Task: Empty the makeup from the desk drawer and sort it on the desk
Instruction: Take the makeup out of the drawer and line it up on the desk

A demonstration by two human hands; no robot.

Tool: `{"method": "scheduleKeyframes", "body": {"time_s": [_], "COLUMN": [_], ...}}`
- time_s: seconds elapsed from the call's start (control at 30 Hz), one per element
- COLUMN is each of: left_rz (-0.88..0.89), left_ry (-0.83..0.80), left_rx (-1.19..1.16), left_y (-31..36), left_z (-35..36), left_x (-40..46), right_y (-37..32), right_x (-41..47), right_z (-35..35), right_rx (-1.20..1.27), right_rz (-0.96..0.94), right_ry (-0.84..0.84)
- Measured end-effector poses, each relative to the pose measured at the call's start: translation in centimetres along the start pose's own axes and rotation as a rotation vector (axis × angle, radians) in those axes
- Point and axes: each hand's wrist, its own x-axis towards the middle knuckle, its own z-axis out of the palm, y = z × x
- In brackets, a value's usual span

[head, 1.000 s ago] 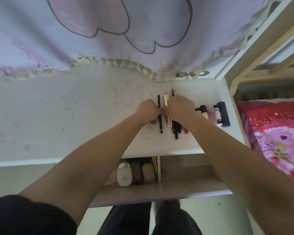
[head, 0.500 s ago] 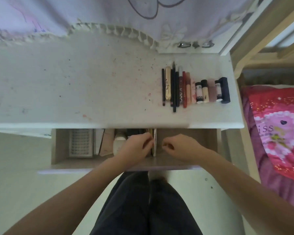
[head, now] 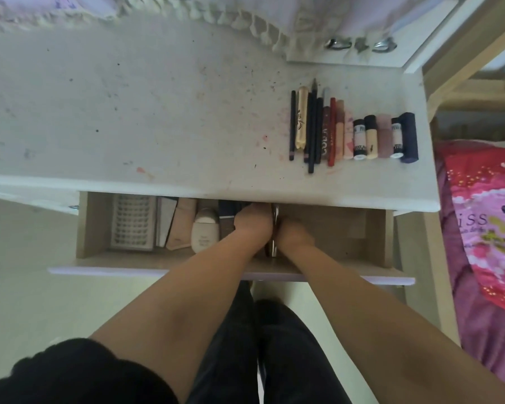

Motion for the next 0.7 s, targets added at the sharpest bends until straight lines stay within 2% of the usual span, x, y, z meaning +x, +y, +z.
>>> {"method": "scheduleKeyframes", "body": {"time_s": [0.2, 0.33, 0.47, 0.57, 0.63, 0.7], "left_rz": [0.001, -0.065, -0.027, 0.036, 0.037, 0.087], "left_ry": [-0.028, -0.068, -0.148, -0.273, -0.426, -0.536], "left_rx": [0.025, -0.08, -0.207, -0.325, -0.385, -0.327], "left_y": [1.0, 0.9, 0.0, -0.7, -1.7, -3.1], "left_z": [1.1, 1.3, 0.5, -1.3, -3.1, -5.6], "left_x": [-0.6, -1.0, -1.4, -2.7, -4.3, -6.0], "right_y": [1.7, 3.2, 3.9, 3.5, 3.2, 2.8], "right_x": [0.2, -0.6, -2.3, -4.5, -6.0, -7.3], "right_z": [-0.9, -2.7, -4.1, -5.9, -7.3, -9.0], "right_rx": [0.08, 0.207, 0.261, 0.285, 0.243, 0.164], "right_rz": [0.051, 0.049, 0.064, 0.045, 0.015, -0.039], "right_ry": [-0.046, -0.078, -0.116, -0.196, -0.306, -0.43]}}
